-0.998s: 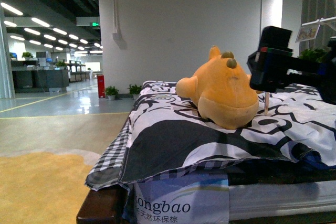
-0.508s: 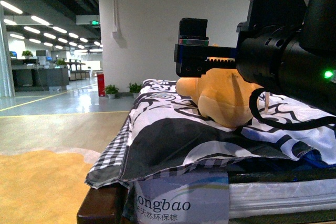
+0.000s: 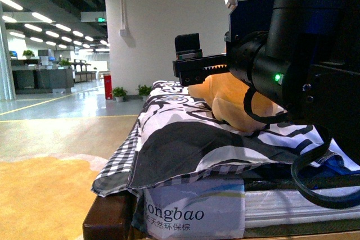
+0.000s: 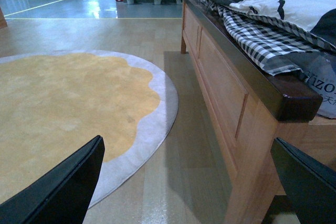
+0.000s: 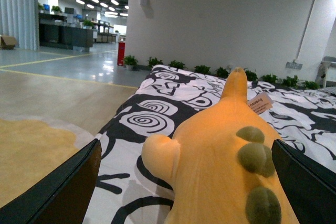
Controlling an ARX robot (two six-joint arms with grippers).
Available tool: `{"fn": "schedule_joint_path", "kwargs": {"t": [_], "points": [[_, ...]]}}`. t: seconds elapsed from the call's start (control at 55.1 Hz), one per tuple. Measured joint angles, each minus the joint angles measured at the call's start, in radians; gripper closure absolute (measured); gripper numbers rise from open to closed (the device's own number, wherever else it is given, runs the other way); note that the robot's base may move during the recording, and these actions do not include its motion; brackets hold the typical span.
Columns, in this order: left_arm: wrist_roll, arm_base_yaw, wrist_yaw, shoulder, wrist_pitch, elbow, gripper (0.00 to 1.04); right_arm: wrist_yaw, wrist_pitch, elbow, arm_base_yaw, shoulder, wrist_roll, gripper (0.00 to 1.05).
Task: Put away toys
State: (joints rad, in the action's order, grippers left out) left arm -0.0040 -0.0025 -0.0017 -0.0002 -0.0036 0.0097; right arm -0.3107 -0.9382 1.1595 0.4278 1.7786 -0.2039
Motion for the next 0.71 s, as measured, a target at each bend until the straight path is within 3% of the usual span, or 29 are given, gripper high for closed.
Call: {"fn": "schedule_joint_path", "kwargs": {"t": [0.399,0.708], "points": [[0.0,0.0,0.0,0.0,0.0,0.0,0.06,-0.045,0.119,0.102,-0.122,0.109,0.019,0.07],[0.0,0.0,0.0,0.0,0.0,0.0,0.06,-0.006,0.14,0.08,-0.126,0.109,0.041,0.07]]}}
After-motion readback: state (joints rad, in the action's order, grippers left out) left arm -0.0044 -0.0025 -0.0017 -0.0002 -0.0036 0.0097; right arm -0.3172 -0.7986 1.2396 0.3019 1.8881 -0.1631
